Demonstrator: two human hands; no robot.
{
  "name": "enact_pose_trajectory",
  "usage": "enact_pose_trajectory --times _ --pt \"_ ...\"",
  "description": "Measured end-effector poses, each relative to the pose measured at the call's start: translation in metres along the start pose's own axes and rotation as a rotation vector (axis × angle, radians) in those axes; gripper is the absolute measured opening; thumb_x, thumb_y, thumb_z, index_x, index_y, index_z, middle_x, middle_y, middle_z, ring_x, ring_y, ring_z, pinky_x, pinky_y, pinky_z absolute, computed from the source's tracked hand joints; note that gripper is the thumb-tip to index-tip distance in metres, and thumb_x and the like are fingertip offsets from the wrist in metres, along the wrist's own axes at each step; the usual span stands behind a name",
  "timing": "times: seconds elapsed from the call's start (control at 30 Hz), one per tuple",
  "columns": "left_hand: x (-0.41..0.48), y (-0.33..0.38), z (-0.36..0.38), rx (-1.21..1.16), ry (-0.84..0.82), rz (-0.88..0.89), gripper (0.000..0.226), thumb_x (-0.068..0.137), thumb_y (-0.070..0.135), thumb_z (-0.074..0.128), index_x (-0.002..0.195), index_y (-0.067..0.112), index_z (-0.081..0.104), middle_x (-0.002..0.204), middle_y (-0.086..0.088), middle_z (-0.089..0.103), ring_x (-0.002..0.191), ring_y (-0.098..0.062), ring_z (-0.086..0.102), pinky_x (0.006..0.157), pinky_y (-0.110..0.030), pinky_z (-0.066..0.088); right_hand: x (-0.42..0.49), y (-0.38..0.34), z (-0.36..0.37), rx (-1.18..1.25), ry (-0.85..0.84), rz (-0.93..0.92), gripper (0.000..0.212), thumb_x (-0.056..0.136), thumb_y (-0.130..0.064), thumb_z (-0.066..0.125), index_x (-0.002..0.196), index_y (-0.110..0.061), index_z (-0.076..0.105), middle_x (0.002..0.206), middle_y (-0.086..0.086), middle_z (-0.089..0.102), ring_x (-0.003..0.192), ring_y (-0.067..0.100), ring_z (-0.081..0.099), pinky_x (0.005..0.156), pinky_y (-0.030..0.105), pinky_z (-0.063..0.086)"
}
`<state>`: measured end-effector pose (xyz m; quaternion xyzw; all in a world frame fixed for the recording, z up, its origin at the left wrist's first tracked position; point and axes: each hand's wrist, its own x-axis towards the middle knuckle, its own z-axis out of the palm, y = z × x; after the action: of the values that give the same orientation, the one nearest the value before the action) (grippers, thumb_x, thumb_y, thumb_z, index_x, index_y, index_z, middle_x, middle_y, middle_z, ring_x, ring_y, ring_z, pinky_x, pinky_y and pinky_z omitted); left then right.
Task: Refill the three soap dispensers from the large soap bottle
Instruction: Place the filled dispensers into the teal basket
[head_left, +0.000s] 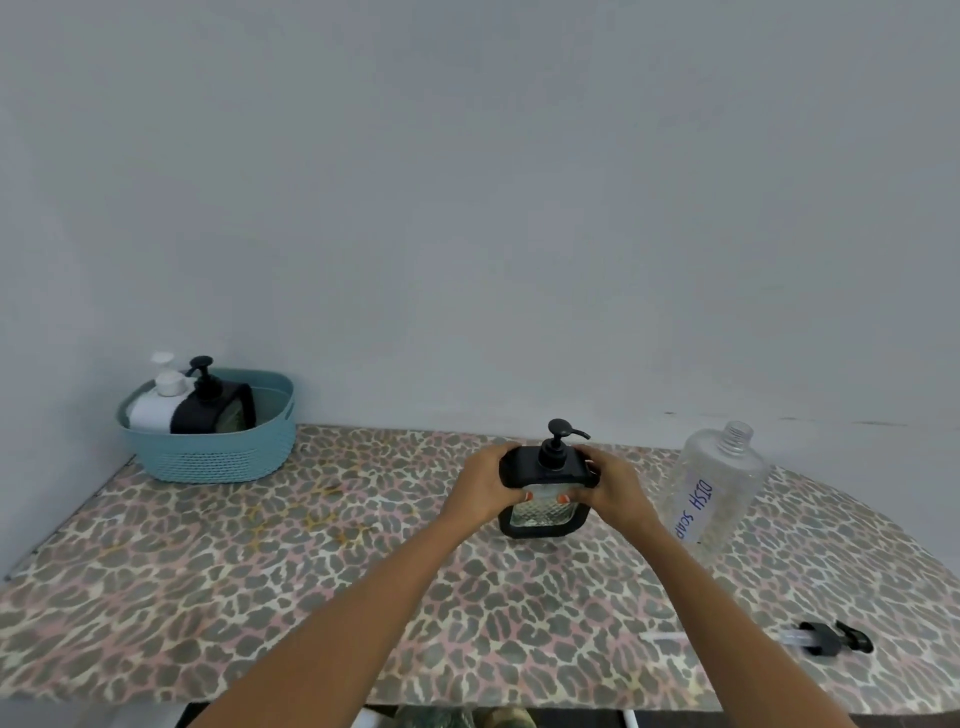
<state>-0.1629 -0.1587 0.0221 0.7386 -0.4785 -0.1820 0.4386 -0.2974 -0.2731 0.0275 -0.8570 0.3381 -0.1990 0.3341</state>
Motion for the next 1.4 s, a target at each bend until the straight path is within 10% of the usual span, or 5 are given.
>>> enact_pose_trajectory --times 1.2,1.4 --pt "-0.021 -0.098 -0.287 0.158 0.637 -0.184 0.053 0.065 0.017 0.080 0.112 0.009 0.057 0.111 -0.008 0.063 0.100 -0.022 0.059 0.083 -0.028 0.047 0.161 -0.282 0.158 -0.118 -0.395 -0.602 0.067 0.069 0.002 0.075 0.130 -0.008 0.050 0.111 0.012 0.064 0.092 0.016 0.054 0.072 0.010 0.033" --pt "-0.012 -0.114 -0.287 0.163 0.680 -0.234 0.051 0.066 0.023 0.079 0.108 0.011 0.053 0.109 -0.006 0.060 0.094 -0.019 0.057 0.075 -0.024 0.043 0.191 -0.293 0.178 -0.269 -0.436 -0.672 0.063 0.068 -0.001 0.076 0.126 -0.012 0.054 0.081 -0.012 0.052 0.079 0.015 0.043 0.060 0.005 0.032"
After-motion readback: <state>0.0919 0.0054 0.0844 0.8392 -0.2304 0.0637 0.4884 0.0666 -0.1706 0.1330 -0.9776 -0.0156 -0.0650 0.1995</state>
